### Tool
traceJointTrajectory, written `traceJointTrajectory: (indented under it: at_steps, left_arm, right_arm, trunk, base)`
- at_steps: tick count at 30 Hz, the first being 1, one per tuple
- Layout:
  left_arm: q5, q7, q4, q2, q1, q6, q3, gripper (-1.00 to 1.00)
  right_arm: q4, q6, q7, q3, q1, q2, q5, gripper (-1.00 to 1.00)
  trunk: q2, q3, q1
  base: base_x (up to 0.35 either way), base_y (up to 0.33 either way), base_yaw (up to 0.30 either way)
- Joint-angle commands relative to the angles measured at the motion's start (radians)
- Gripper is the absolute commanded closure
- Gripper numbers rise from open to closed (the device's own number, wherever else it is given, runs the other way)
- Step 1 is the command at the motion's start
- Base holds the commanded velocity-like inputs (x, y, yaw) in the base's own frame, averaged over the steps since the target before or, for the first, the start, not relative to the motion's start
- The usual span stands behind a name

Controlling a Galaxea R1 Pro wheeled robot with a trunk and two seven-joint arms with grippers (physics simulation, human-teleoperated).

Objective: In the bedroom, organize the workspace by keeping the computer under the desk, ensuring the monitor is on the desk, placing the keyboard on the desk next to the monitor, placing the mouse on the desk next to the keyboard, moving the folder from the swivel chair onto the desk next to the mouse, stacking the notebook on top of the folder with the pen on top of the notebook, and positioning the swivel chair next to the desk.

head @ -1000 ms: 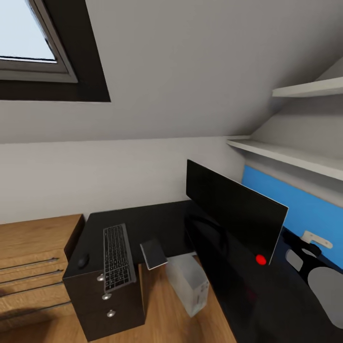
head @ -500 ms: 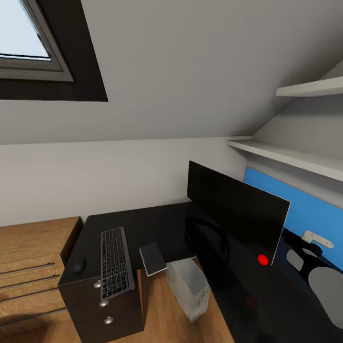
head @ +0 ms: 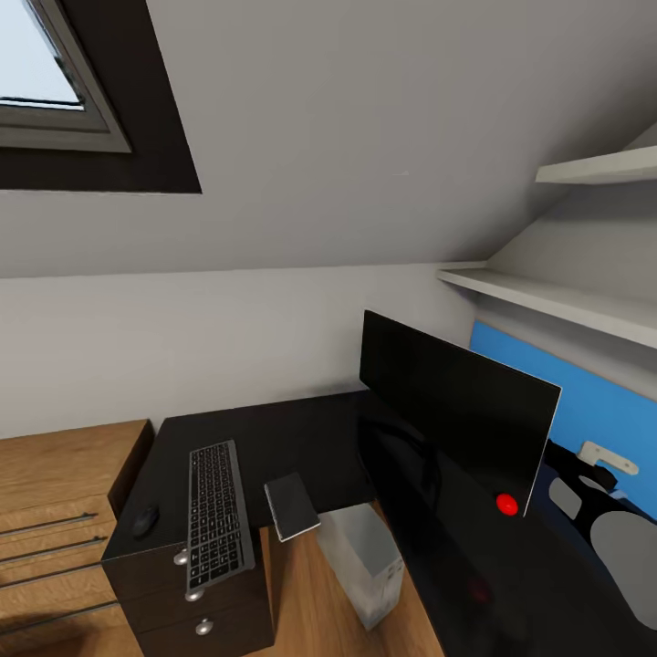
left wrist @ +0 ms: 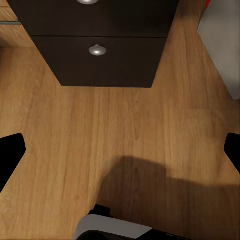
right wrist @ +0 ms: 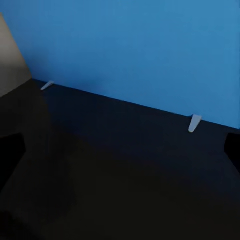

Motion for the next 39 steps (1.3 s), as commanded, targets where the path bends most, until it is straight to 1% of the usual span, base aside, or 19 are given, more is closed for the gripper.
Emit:
traceJointTrajectory:
  at_steps: [1, 5, 8, 12, 15, 19, 21, 23, 28, 31, 32, 33, 34, 39]
  left_arm:
    - [0.011, 0.005, -0.001, 0.001, 0.000, -0.007, -0.005, -1.00]
    - [0.011, 0.005, -0.001, 0.001, 0.000, -0.007, -0.005, -1.00]
    - [0.011, 0.005, -0.001, 0.001, 0.000, -0.007, -0.005, -1.00]
    - [0.011, 0.005, -0.001, 0.001, 0.000, -0.007, -0.005, -1.00]
    - [0.011, 0.005, -0.001, 0.001, 0.000, -0.007, -0.005, -1.00]
    - [0.011, 0.006, -0.001, 0.001, 0.000, -0.007, -0.005, -1.00]
    - [0.011, 0.005, -0.001, 0.001, 0.000, -0.007, -0.005, -1.00]
    - [0.011, 0.005, -0.001, 0.001, 0.000, -0.007, -0.005, -1.00]
    - [0.011, 0.005, -0.001, 0.001, 0.000, -0.007, -0.005, -1.00]
    - [0.011, 0.006, -0.001, 0.001, 0.000, -0.007, -0.005, -1.00]
    - [0.011, 0.006, -0.001, 0.001, 0.000, -0.007, -0.005, -1.00]
    - [0.011, 0.006, -0.001, 0.001, 0.000, -0.007, -0.005, -1.00]
    - [0.011, 0.006, -0.001, 0.001, 0.000, -0.007, -0.005, -1.00]
    - [0.011, 0.005, -0.001, 0.001, 0.000, -0.007, -0.005, -1.00]
  right_arm:
    - [0.001, -0.004, -0.001, 0.010, 0.000, 0.000, -0.010, -1.00]
    - [0.004, -0.006, 0.005, 0.011, 0.000, 0.000, -0.007, -1.00]
    - [0.005, -0.007, 0.042, 0.013, 0.002, 0.000, -0.003, -1.00]
    - [0.006, -0.007, 0.160, 0.014, 0.003, 0.000, 0.002, -1.00]
    - [0.006, -0.008, 0.224, 0.017, 0.006, 0.000, 0.009, -1.00]
    - [0.007, -0.008, 0.250, 0.019, 0.010, 0.001, 0.061, -1.00]
    - [0.007, -0.008, 0.264, 0.019, 0.010, 0.002, 0.076, -1.00]
    - [0.008, -0.009, 0.297, 0.019, 0.011, 0.002, 0.087, -1.00]
    - [0.008, -0.009, 0.385, 0.019, 0.012, 0.004, 0.092, -1.00]
    - [0.010, -0.009, 0.398, 0.020, 0.012, 0.007, 0.092, -1.00]
    - [0.010, -0.009, 0.400, 0.021, 0.012, 0.014, 0.093, -1.00]
    - [0.009, -0.010, 0.400, 0.021, 0.012, 0.035, 0.095, -1.00]
    - [0.009, -0.012, 0.400, 0.021, 0.012, 0.041, 0.096, -1.00]
    - [0.010, -0.018, 0.400, 0.021, 0.012, 0.054, 0.097, -1.00]
  trunk:
    - [0.000, 0.000, 0.000]
    - [0.000, 0.000, 0.000]
    - [0.000, 0.000, 0.000]
    - [0.000, 0.000, 0.000]
    - [0.000, 0.000, 0.000]
    - [0.000, 0.000, 0.000]
    - [0.000, 0.000, 0.000]
    - [0.000, 0.000, 0.000]
    - [0.000, 0.000, 0.000]
    - [0.000, 0.001, 0.000]
    - [0.000, 0.002, 0.000]
    - [0.000, 0.002, 0.000]
    - [0.000, 0.003, 0.000]
    - [0.000, 0.007, 0.000]
  base:
    - [0.003, 0.000, 0.000]
    - [0.001, 0.000, 0.000]
    - [0.000, 0.000, 0.000]
    - [0.000, 0.000, 0.000]
    - [-0.007, 0.000, 0.000]
    - [-0.154, 0.019, 0.000]
    - [-0.229, 0.074, 0.000]
    - [-0.126, 0.045, 0.000]
    - [-0.039, 0.014, 0.000]
    - [-0.006, 0.002, 0.020]
    - [-0.003, 0.001, 0.098]
    - [-0.001, 0.000, 0.176]
    - [-0.001, 0.000, 0.196]
    - [0.000, 0.000, 0.216]
